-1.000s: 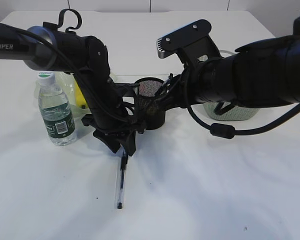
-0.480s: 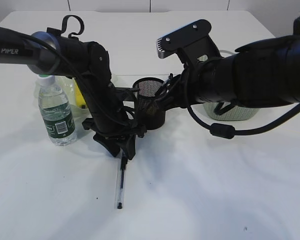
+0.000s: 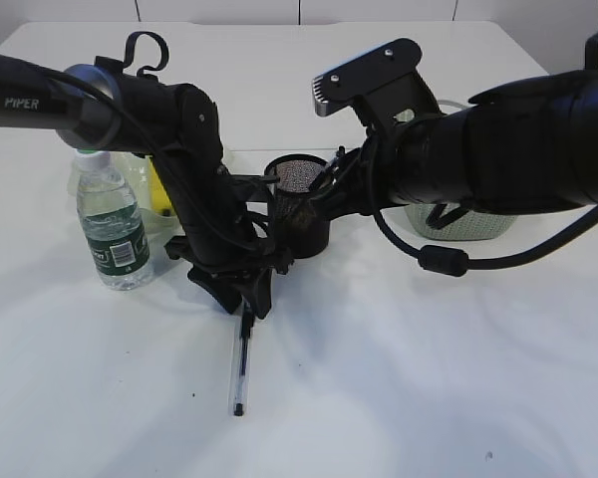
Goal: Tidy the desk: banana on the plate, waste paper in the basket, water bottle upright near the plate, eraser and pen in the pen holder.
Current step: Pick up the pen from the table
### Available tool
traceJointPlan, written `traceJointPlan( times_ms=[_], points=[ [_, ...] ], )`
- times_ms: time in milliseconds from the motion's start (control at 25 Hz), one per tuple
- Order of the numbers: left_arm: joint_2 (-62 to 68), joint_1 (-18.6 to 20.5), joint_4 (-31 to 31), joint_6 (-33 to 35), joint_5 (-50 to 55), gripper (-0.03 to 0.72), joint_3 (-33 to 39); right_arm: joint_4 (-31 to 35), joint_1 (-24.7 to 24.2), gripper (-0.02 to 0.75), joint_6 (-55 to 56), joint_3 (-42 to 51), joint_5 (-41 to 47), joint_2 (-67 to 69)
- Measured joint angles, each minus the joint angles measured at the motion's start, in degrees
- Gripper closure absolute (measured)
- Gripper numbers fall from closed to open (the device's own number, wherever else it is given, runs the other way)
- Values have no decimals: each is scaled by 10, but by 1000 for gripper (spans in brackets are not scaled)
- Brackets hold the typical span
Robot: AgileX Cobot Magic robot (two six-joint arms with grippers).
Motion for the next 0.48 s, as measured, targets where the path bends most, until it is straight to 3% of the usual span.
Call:
traceJointPlan(
  times_ms=[480],
  points=[
    [5, 0, 15, 0, 3, 384, -6, 0, 0, 489, 0, 0, 0, 0]
  ],
)
